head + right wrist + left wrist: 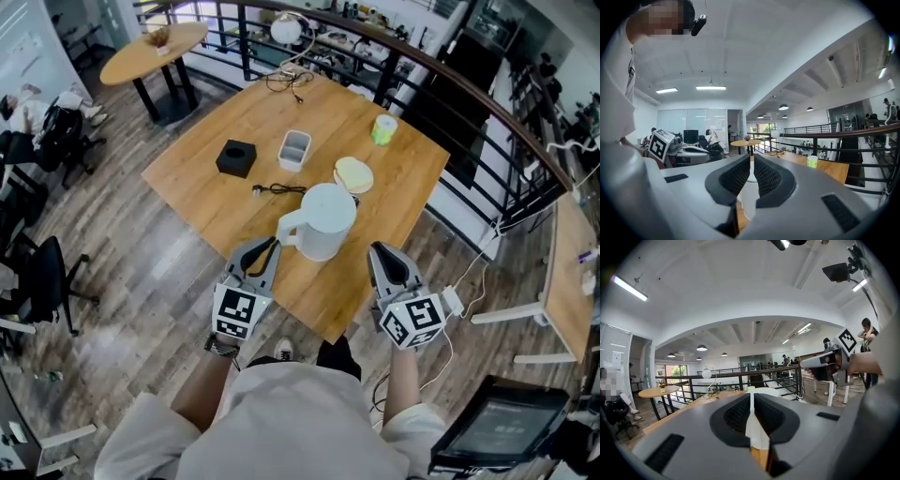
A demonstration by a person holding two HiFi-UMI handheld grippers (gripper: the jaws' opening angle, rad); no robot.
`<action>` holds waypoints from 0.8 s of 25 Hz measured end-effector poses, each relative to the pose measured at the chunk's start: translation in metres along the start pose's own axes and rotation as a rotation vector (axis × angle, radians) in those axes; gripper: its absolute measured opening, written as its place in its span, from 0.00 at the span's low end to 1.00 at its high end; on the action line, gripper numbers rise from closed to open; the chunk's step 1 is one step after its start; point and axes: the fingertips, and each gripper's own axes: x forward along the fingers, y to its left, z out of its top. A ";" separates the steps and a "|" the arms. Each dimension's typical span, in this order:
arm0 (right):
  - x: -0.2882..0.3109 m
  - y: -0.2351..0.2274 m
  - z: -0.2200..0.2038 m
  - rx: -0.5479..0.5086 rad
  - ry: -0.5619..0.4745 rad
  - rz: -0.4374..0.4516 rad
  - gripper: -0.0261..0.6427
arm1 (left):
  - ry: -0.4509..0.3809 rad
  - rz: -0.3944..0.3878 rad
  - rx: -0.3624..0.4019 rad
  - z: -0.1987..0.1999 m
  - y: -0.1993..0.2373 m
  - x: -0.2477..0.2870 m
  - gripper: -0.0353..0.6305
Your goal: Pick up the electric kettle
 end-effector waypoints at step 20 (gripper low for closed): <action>0.034 -0.040 -0.066 0.046 0.140 0.034 0.17 | 0.160 0.109 -0.095 -0.081 0.004 0.036 0.25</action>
